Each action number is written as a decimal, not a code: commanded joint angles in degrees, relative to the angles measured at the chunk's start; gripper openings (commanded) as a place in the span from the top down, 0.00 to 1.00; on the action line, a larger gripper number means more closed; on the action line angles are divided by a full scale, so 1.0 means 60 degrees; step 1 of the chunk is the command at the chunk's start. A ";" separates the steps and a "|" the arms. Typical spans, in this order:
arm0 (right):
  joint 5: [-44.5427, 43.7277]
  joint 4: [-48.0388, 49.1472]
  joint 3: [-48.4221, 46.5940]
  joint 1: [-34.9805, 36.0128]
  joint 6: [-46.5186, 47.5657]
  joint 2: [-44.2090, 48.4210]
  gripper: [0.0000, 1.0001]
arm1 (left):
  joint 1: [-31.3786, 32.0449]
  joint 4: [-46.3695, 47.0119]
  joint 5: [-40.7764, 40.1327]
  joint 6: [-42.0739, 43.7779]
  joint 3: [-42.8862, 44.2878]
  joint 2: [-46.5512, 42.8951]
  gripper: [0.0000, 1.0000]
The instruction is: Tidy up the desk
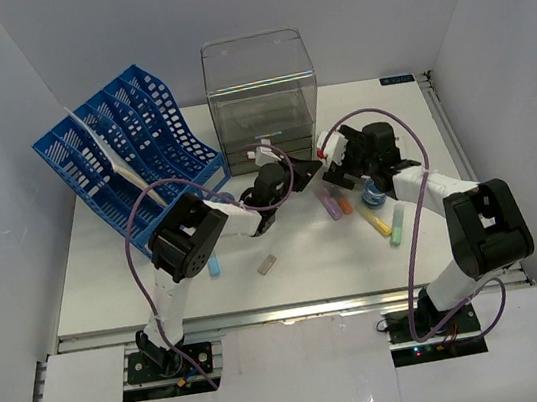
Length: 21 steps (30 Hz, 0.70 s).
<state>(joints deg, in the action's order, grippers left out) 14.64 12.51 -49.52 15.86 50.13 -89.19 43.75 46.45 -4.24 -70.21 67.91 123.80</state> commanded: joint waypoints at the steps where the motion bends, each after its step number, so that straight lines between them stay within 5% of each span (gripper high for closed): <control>1: 0.0305 0.0507 0.0492 0.0096 0.0186 0.0375 0.00 | 0.0033 0.0640 0.0236 -0.0108 -0.0096 -0.1144 1.00; 11: -0.0094 0.0385 0.0342 0.0208 0.0101 0.0032 0.21 | 0.0033 0.0932 0.0376 -0.0339 -0.0457 -0.1444 1.00; 21: -0.0612 0.0740 -0.0012 0.0230 -0.0457 -0.0553 0.72 | 0.0046 0.0964 0.0512 -0.0371 -0.0860 -0.2055 1.00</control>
<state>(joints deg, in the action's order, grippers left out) 13.03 13.41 -48.08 17.33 49.11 -93.10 43.66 48.14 -3.25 -71.54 63.33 119.38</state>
